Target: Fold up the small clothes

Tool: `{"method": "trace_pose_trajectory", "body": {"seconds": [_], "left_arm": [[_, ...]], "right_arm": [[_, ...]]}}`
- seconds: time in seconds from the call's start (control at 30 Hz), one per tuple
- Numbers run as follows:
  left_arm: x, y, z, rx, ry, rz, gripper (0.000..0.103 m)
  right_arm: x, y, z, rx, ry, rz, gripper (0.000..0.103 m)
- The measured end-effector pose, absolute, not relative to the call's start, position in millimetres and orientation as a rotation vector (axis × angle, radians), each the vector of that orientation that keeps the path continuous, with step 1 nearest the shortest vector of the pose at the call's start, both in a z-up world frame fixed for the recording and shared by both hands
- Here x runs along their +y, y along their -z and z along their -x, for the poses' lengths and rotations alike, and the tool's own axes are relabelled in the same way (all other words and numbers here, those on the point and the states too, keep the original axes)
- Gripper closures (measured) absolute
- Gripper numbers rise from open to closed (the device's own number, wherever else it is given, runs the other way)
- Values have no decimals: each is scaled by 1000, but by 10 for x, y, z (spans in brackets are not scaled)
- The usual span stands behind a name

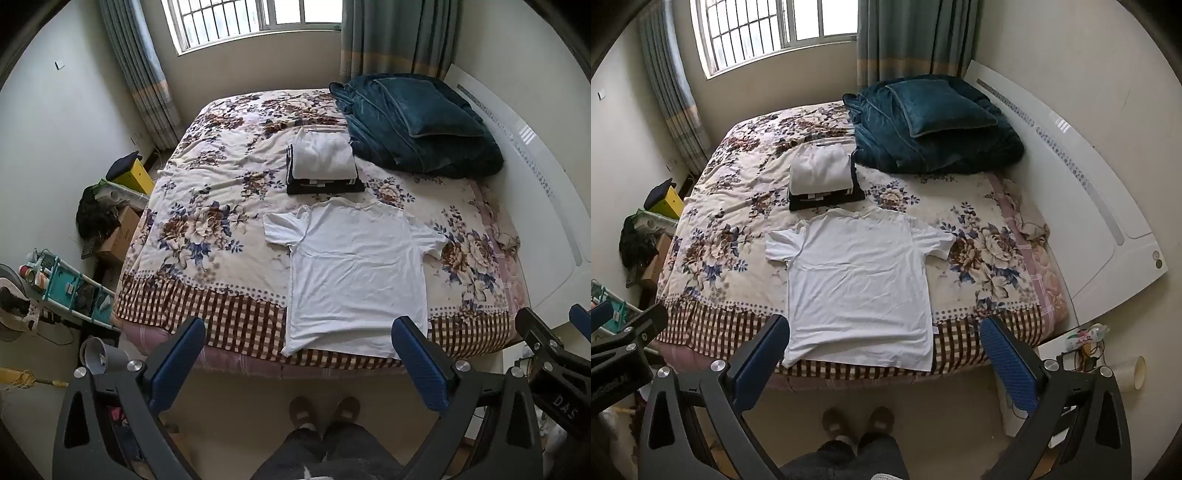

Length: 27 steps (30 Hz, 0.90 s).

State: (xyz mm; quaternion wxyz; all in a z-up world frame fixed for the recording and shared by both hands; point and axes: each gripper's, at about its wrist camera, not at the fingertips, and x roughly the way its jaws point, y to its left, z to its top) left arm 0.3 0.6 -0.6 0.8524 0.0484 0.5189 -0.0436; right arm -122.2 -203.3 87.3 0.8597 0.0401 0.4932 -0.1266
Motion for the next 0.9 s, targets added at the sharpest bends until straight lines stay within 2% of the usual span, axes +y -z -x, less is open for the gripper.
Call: {"method": "trace_pose_trajectory", "body": {"seconds": [0.9], "left_arm": [[-40,-80,40,1078,92,-104,0]], "right_arm": [[-2011,-947,1245,1027,266,-75,0]]}}
